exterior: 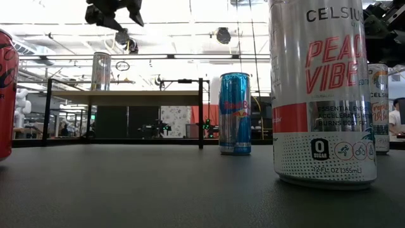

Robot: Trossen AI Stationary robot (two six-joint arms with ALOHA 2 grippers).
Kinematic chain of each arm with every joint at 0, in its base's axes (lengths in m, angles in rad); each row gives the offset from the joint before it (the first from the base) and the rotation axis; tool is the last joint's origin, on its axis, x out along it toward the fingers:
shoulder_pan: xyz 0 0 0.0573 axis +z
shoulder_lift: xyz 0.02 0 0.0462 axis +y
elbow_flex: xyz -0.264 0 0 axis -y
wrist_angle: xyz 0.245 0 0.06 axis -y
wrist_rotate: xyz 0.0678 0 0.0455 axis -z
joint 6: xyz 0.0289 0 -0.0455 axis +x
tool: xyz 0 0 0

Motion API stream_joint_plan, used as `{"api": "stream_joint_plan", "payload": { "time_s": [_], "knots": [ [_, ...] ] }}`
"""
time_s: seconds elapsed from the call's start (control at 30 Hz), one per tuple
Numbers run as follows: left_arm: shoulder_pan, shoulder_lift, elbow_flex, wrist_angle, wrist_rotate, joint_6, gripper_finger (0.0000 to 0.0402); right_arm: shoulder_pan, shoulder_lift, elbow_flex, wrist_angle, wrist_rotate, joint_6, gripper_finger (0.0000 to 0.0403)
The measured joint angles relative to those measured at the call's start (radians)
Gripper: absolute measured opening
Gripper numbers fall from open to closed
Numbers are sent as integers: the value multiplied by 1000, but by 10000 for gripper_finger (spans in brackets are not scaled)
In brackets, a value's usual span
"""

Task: Place canned beverage on shelf
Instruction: Put the top blue soda can on the shelf

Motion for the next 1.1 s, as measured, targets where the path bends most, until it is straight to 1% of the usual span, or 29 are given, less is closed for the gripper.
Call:
{"api": "stream_joint_plan", "payload": {
  "time_s": [0.07,0.23,0.33,0.4,0.57,0.63,0.93,1.1],
  "knots": [
    [-1,-24,0,-8,38,-2,391,0,0,0,0,0,0,0],
    [0,-77,0,-20,189,3,391,0,0,0,0,0,0,0],
    [-1,-100,0,-40,258,4,391,0,0,0,0,0,0,0],
    [-1,-106,0,-73,282,4,391,0,0,0,0,0,0,0],
    [-1,-103,0,-163,293,18,391,0,0,0,0,0,0,0],
    [0,-102,0,-188,341,50,391,0,0,0,0,0,0,0],
    [-7,-101,0,-199,534,19,391,0,0,0,0,0,0,0],
    [-46,-101,0,-202,546,19,391,0,0,0,0,0,0,0]
  ]
}}
